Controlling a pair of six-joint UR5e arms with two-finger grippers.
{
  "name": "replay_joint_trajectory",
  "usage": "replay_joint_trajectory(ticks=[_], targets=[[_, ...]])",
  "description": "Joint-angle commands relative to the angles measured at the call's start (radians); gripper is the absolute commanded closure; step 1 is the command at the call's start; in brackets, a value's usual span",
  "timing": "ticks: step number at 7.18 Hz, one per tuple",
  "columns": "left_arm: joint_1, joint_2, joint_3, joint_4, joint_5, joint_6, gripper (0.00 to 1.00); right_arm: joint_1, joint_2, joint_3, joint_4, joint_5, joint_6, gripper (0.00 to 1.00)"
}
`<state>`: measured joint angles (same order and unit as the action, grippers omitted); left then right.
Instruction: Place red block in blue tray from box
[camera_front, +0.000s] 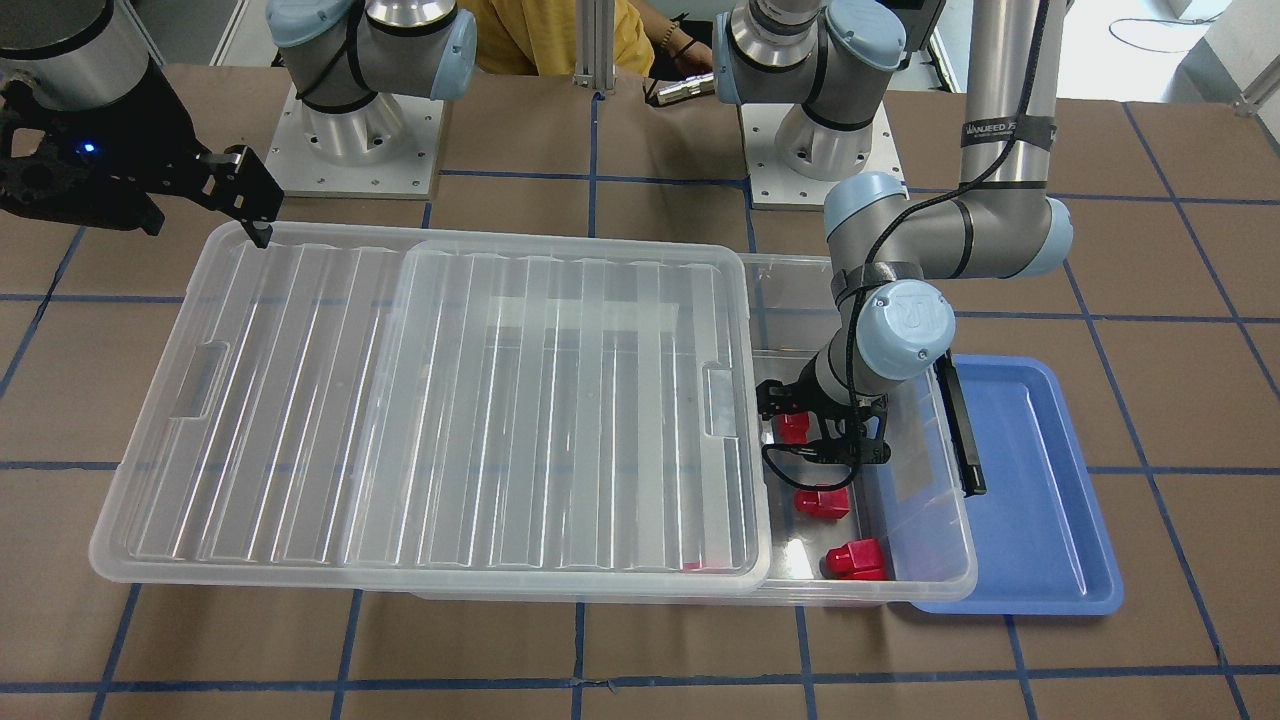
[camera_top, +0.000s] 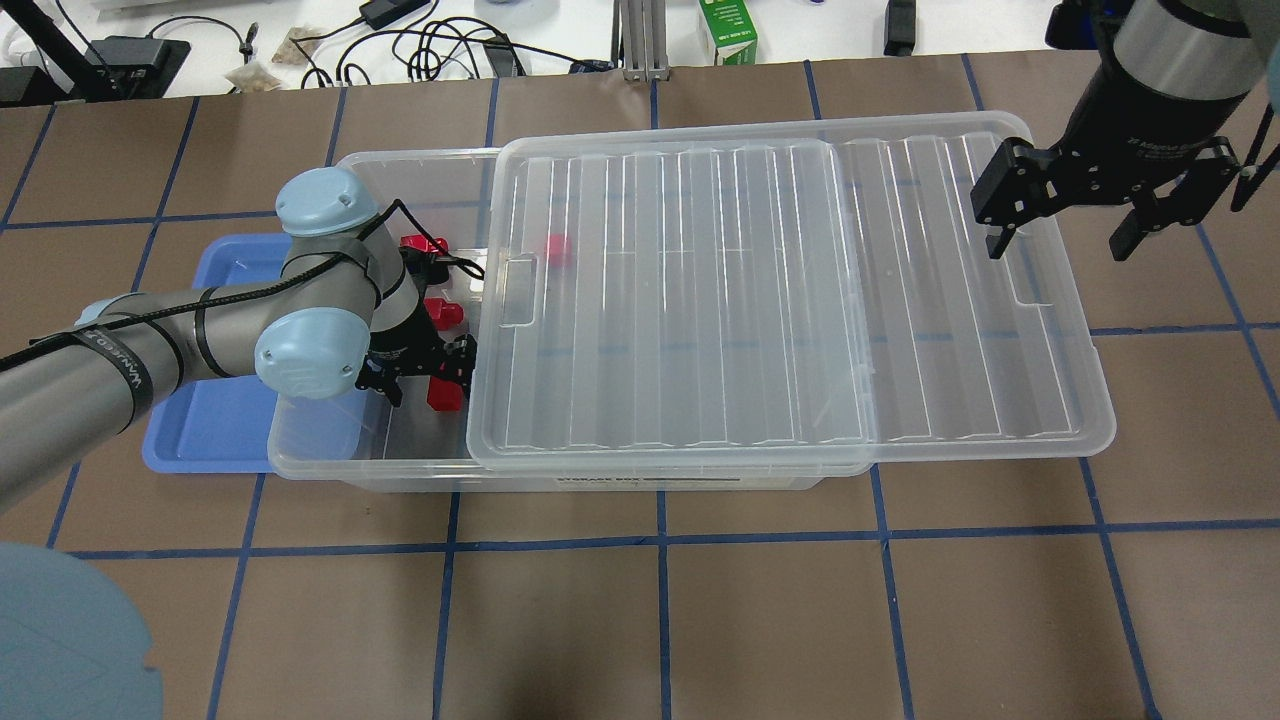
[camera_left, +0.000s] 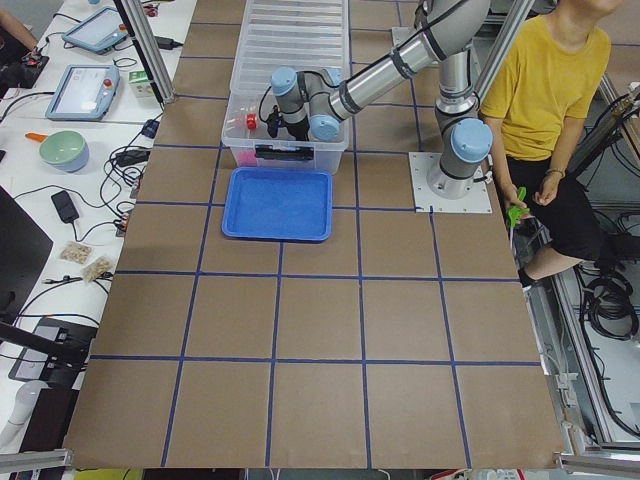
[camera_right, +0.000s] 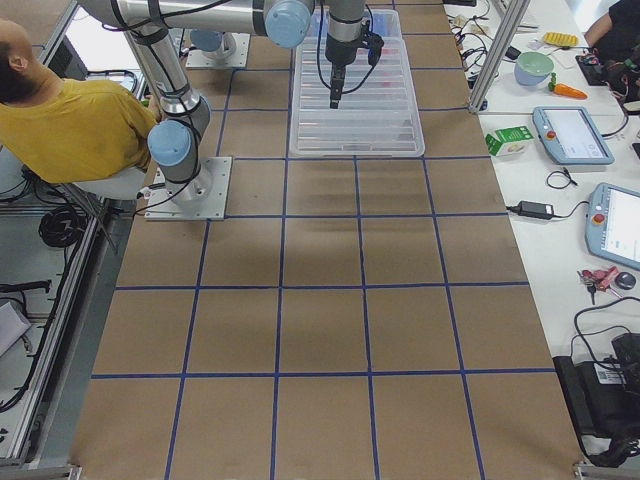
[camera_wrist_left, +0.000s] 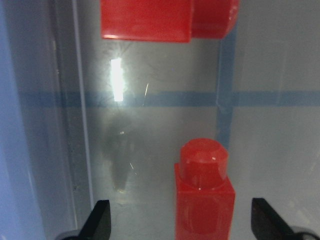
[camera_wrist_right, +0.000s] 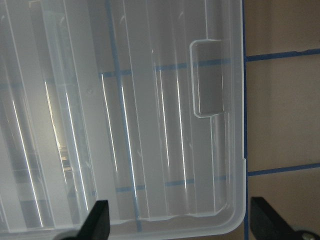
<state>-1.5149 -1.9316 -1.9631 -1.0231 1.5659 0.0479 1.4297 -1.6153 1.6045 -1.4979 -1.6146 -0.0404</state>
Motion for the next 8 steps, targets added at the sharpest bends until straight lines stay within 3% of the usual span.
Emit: replay_joint_trajectory(ticks=[1,2,4,7,8], targets=[[-0.001,0.002,0.004,0.000,0.003,0.007,0.47,0.000,0.000,0.000,-0.002,-0.002,0.001,0.00],[-0.001,0.012,0.012,0.000,0.000,0.009,0.74,0.000,0.000,0.000,-0.002,-0.004,0.001,0.00],[-0.002,0.020,0.012,-0.002,-0.003,0.007,0.95,0.000,0.000,0.000,-0.004,-0.004,0.001,0.00],[-0.001,0.063,0.055,-0.029,-0.009,0.006,0.98,0.000,0.000,0.000,-0.004,-0.001,0.005,0.00],[0.001,0.087,0.102,-0.101,-0.007,0.006,0.99,0.000,0.000,0.000,-0.004,-0.001,0.005,0.00]])
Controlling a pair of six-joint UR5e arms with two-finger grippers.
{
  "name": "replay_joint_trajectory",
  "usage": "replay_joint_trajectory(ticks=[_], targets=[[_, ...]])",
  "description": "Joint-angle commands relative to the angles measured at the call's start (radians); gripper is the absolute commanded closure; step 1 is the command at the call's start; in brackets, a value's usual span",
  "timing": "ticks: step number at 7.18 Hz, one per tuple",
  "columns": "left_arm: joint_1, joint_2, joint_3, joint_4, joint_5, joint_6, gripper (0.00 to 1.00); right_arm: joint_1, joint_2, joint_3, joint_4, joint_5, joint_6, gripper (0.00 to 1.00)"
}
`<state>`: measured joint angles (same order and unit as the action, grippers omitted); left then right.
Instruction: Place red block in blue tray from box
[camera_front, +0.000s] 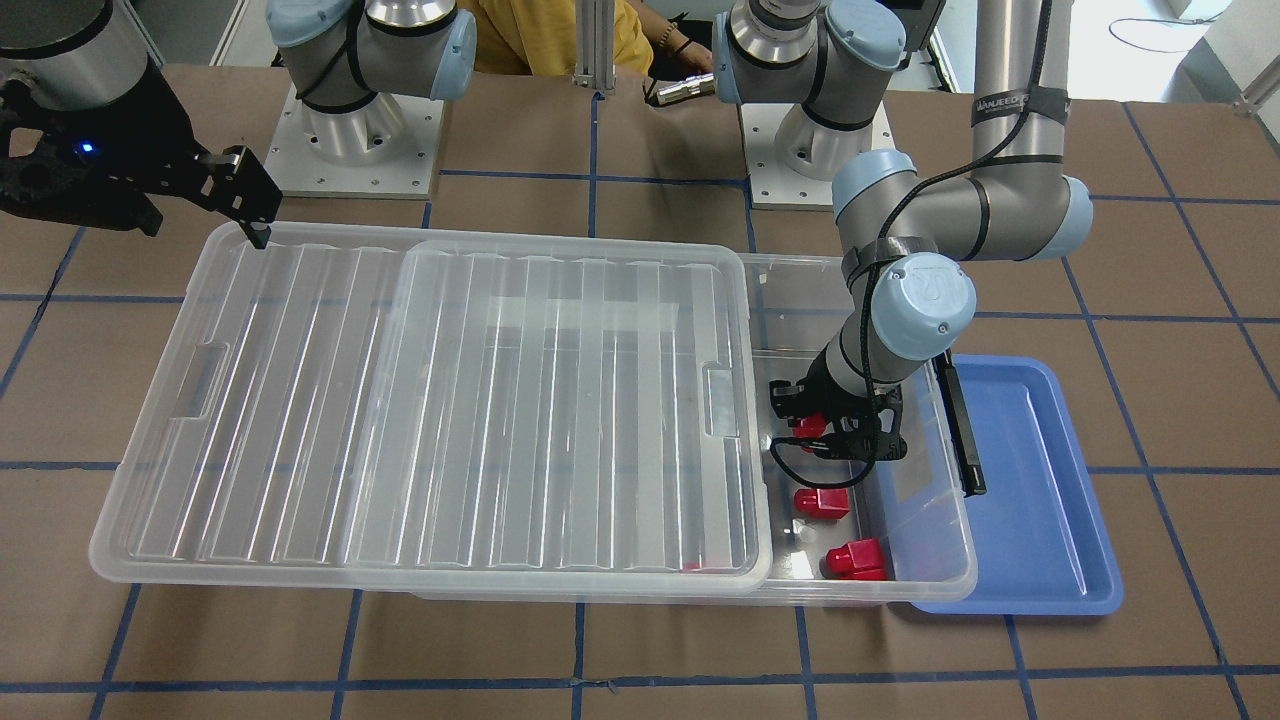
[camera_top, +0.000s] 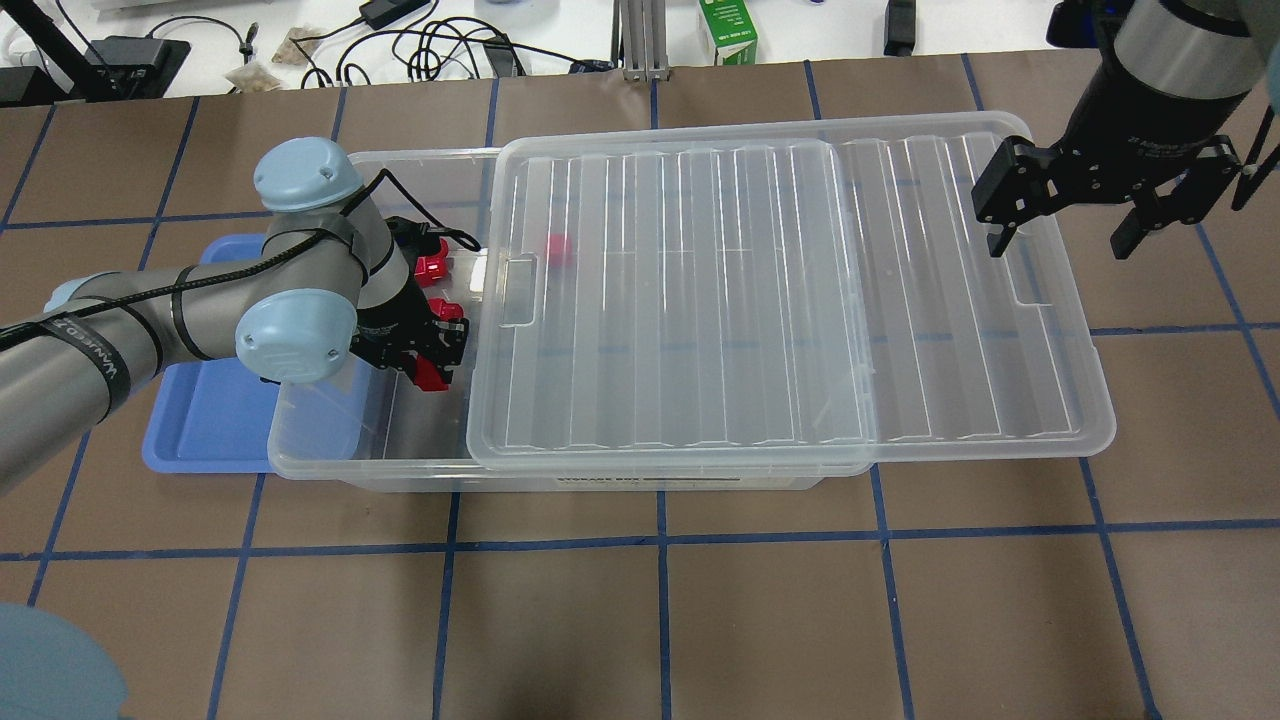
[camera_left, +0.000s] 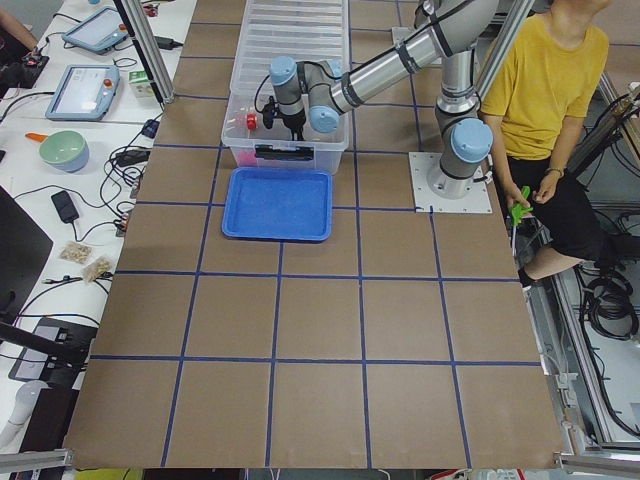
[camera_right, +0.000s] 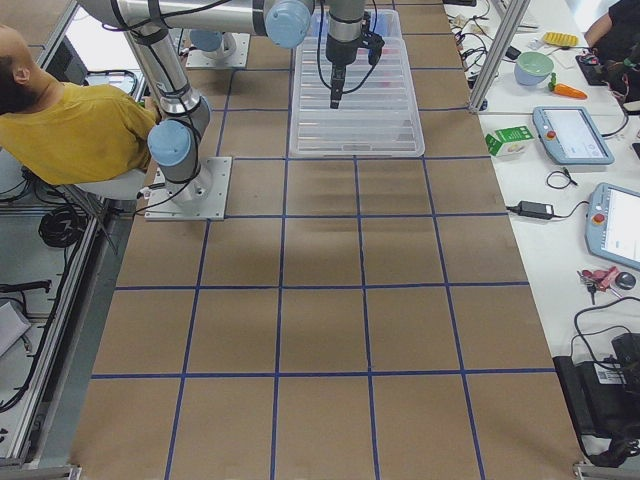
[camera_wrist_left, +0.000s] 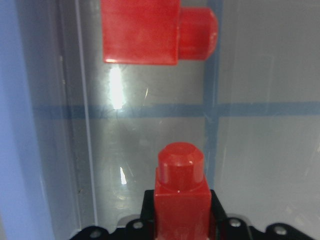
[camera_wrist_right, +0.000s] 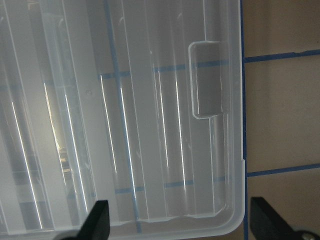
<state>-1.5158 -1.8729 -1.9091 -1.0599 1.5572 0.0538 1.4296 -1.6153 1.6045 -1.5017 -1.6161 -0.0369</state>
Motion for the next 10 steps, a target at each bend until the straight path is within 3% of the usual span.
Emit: replay_joint_trajectory(ticks=[1,3,6,8,10], targets=[[0.005,0.050,0.114,-0.157,0.001,0.004,1.00,0.000,0.000,0.000,0.000,-0.002,0.002,0.00],[0.005,0.081,0.206,-0.254,0.001,0.009,1.00,0.000,0.002,0.000,0.001,0.001,0.002,0.00],[0.049,0.106,0.277,-0.270,0.000,0.089,1.00,0.000,0.002,0.000,0.001,0.002,0.005,0.00],[0.145,0.123,0.280,-0.256,-0.003,0.191,0.99,0.000,0.000,0.000,0.003,0.007,0.009,0.00],[0.329,0.092,0.277,-0.217,-0.003,0.433,1.00,0.000,0.000,0.002,0.005,0.008,0.009,0.00]])
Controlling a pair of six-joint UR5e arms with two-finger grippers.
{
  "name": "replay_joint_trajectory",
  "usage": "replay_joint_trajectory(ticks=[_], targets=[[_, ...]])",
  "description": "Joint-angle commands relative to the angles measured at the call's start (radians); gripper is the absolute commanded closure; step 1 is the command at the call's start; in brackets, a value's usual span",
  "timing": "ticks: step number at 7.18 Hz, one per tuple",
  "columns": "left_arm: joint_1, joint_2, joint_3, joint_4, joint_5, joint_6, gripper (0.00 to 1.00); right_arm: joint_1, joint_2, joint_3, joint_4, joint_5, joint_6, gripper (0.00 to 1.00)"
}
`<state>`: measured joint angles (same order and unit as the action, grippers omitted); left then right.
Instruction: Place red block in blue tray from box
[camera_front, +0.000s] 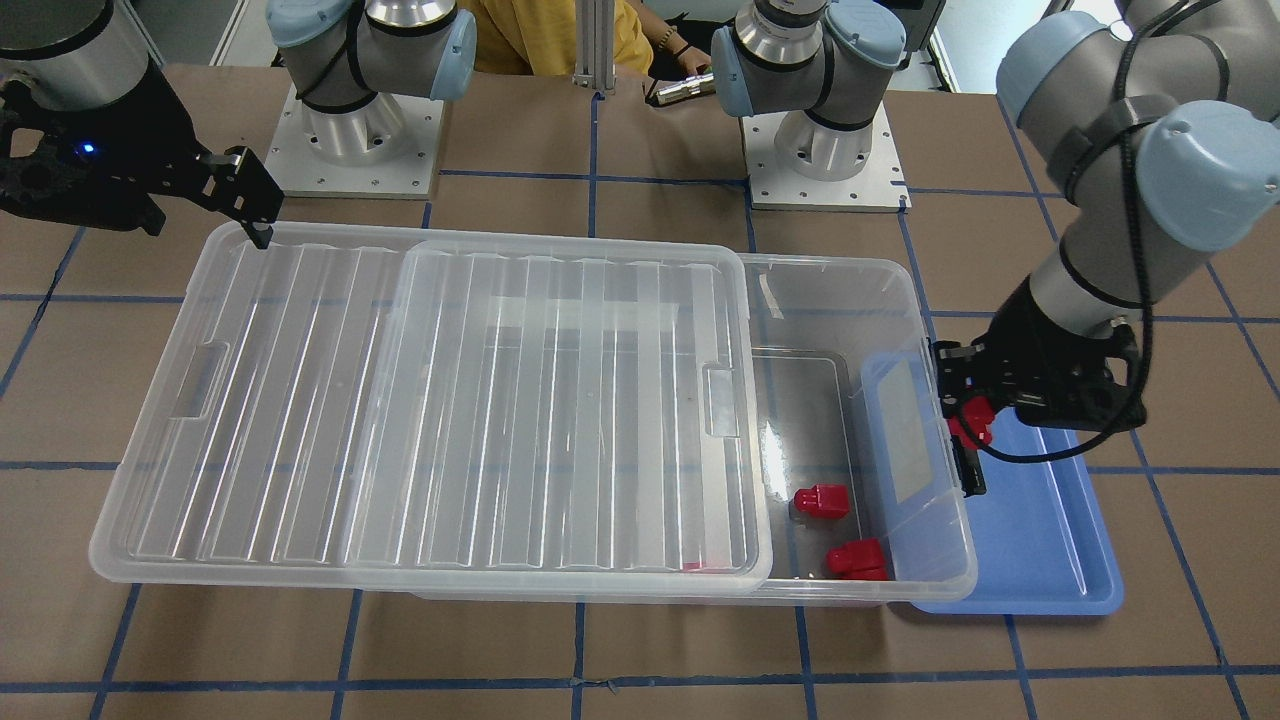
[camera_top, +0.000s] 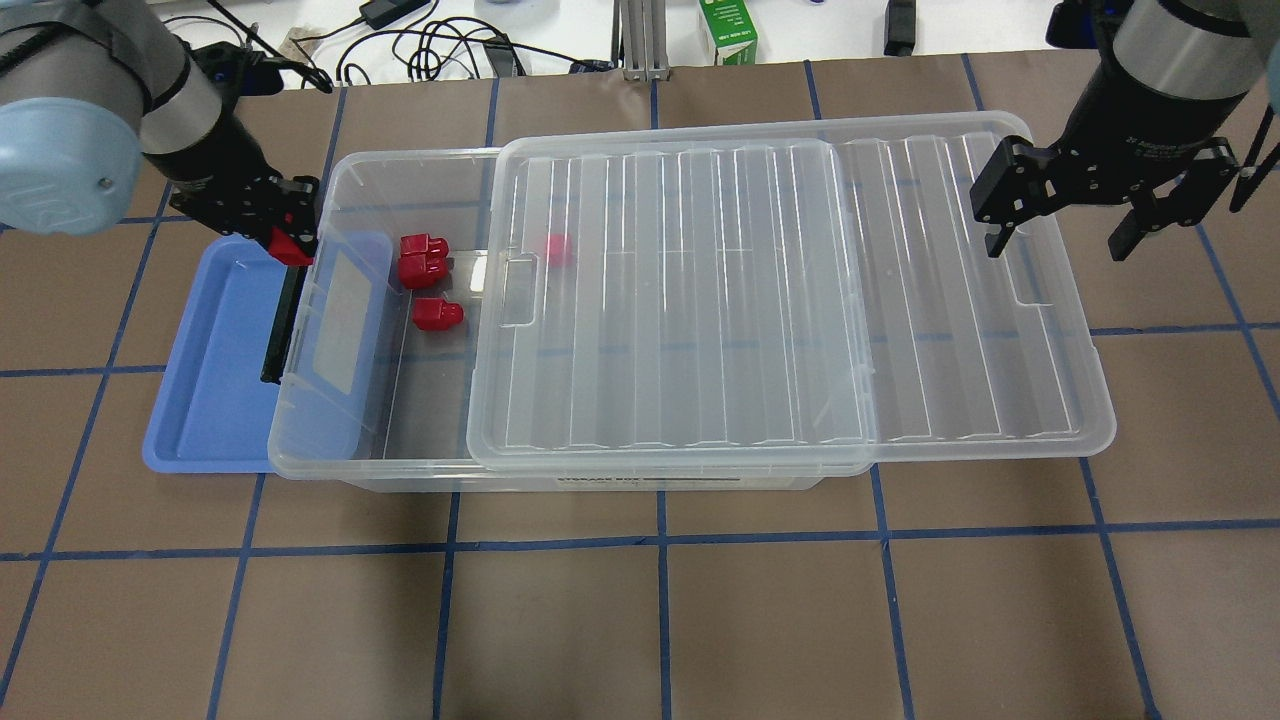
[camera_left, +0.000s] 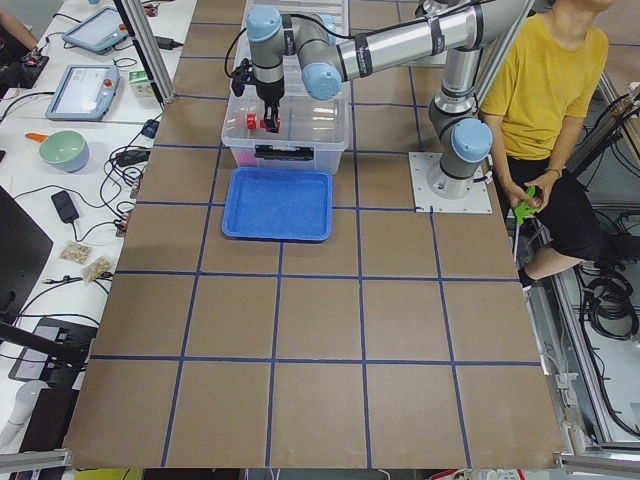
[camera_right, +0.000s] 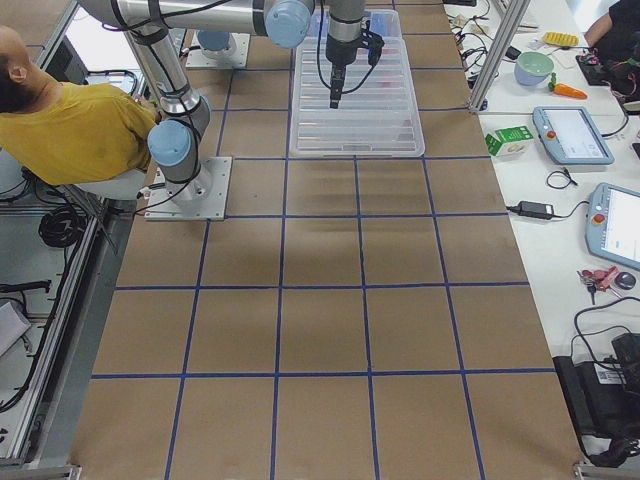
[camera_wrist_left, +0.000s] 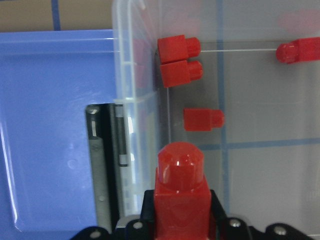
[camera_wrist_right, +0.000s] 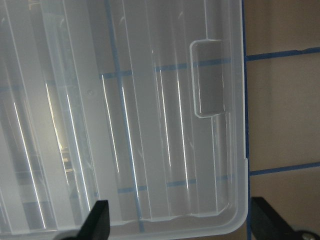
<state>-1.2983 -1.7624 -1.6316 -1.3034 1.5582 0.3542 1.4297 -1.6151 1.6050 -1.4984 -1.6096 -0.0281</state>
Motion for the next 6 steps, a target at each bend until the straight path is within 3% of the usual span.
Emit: replay_joint_trajectory(ticks=[1,2,6], targets=[[0.176,-0.057,-0.004,0.051,-0.004,0.251,1.00,0.000,0.000,0.000,0.003,0.000,0.000,0.00],[0.213,-0.110,-0.010,0.102,-0.003,0.361,1.00,0.000,0.000,0.001,0.003,0.000,0.000,0.00],[0.252,-0.229,-0.034,0.145,-0.056,0.345,1.00,0.000,0.000,0.001,0.003,-0.004,-0.001,0.00]])
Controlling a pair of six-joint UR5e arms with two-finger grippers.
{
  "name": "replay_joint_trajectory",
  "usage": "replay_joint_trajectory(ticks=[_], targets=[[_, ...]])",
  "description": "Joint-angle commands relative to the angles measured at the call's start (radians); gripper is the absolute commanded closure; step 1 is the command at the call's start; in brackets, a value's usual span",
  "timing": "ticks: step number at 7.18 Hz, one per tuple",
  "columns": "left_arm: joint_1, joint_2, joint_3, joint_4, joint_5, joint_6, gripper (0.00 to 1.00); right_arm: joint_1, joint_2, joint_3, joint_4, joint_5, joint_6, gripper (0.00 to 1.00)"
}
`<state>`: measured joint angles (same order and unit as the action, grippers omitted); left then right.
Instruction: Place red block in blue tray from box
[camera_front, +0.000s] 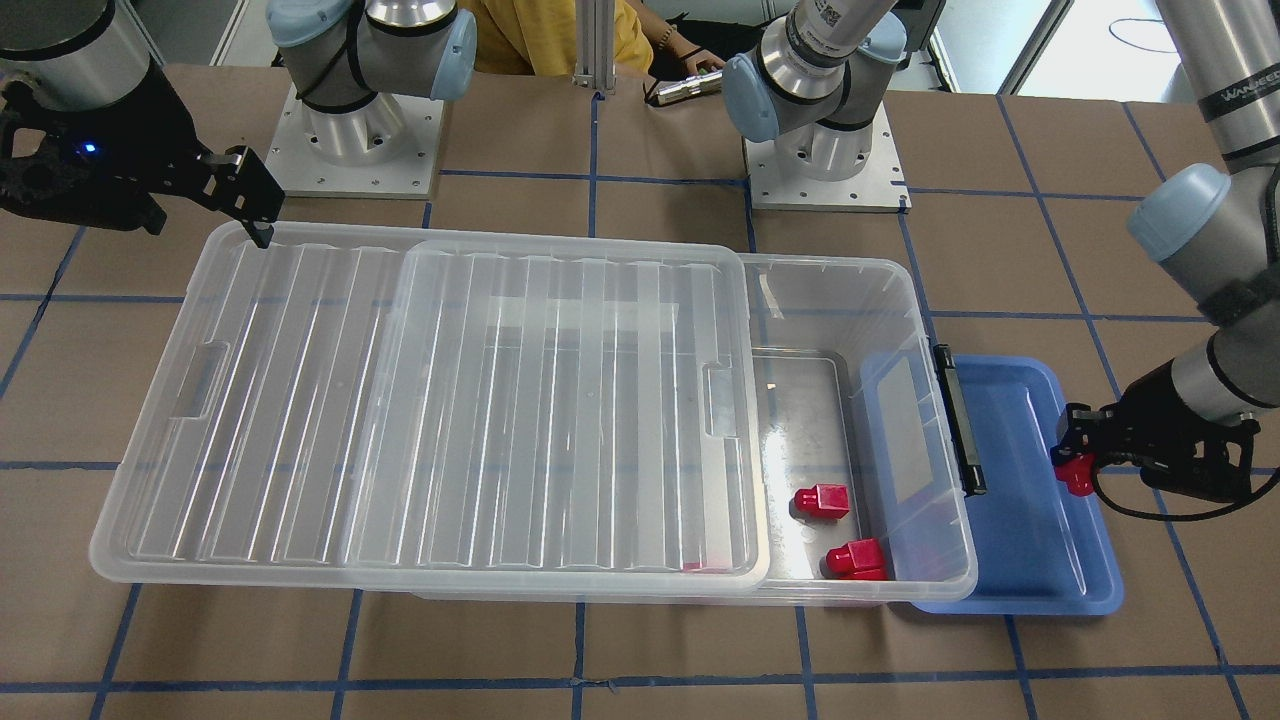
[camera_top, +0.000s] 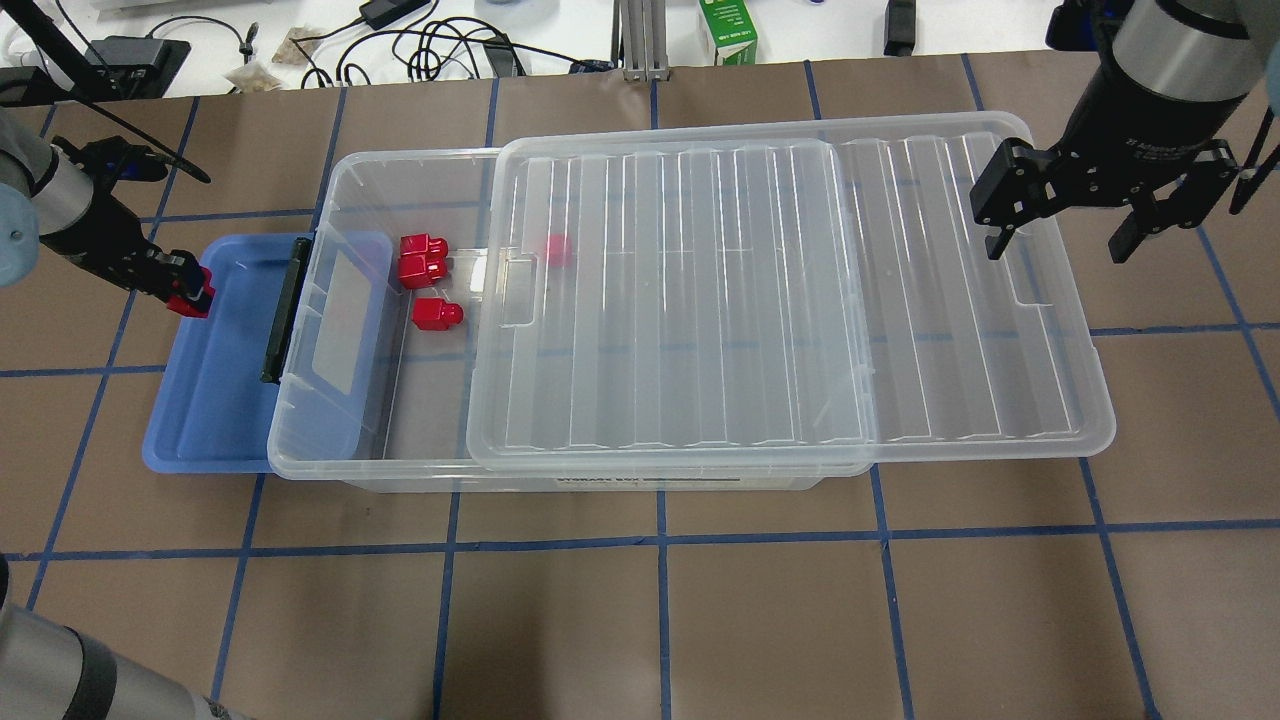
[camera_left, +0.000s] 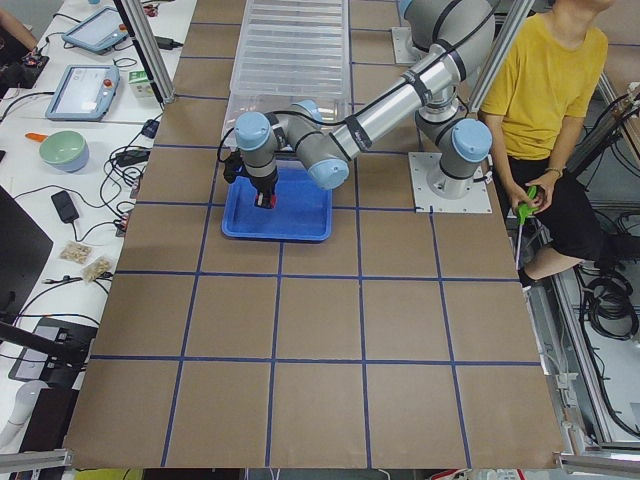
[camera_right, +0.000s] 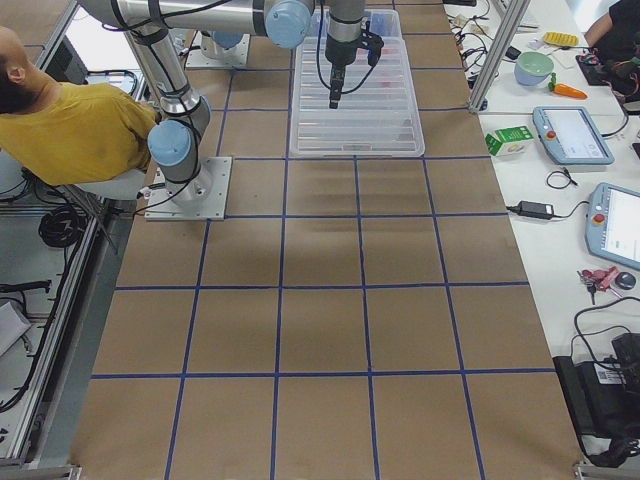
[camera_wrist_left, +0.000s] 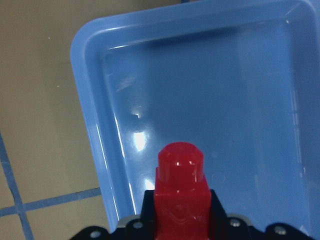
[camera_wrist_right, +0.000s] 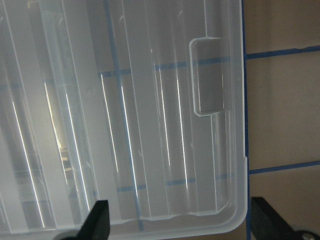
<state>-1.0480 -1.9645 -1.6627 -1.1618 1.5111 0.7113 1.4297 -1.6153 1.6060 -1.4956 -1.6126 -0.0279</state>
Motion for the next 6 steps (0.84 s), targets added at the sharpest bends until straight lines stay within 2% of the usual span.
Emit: replay_joint_trajectory(ticks=[1,3,4,5,6], targets=[[0.002,-0.040,-0.026,0.004,-0.023,-0.038,1.00,0.000,0.000,0.000,0.000,0.003,-0.001,0.00],[0.000,-0.042,-0.069,0.014,-0.025,-0.055,0.99,0.000,0.000,0.000,0.000,0.003,0.000,0.00],[0.000,-0.046,-0.071,0.021,-0.025,-0.059,0.83,0.000,0.000,0.000,0.002,0.005,0.000,0.00],[0.000,-0.051,-0.069,0.021,-0.025,-0.059,0.30,0.000,0.000,0.002,0.002,0.007,0.000,0.00],[0.000,-0.051,-0.065,0.021,-0.020,-0.058,0.00,0.000,-0.005,0.017,-0.003,-0.001,0.000,0.00]])
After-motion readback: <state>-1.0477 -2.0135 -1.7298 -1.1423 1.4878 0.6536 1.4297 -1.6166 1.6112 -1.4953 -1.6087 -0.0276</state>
